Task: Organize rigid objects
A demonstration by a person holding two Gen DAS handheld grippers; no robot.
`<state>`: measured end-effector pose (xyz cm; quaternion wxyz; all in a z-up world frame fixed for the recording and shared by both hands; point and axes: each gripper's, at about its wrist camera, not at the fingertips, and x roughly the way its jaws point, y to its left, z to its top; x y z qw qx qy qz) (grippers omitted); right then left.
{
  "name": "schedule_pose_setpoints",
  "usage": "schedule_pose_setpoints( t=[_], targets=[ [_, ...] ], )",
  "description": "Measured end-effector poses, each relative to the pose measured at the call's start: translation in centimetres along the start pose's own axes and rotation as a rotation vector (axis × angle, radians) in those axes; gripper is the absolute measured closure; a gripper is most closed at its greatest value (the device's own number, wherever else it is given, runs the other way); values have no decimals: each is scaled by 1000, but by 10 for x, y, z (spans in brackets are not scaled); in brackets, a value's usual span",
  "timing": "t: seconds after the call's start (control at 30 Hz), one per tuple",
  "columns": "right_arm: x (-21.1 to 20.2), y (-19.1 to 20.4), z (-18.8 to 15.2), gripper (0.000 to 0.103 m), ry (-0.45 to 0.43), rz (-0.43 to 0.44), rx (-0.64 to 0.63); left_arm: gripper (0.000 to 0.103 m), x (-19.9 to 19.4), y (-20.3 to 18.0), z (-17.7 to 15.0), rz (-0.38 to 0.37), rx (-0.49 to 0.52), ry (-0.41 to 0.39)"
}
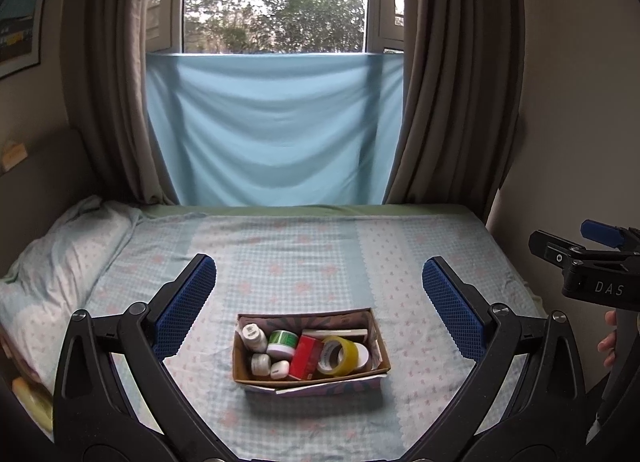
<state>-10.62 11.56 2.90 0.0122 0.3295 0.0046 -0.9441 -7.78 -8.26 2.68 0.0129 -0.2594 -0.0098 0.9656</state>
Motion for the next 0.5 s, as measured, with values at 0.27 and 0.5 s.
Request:
schedule_pose_setpoints(
  t=[0.27,0.5],
  targets=[
    [-1,2,-1,0,-3,-2,2,0,-8,2,0,5,-5,-36],
    [-1,3,0,0,-2,-6,3,0,-9,9,2,-11,-21,-49]
  ],
)
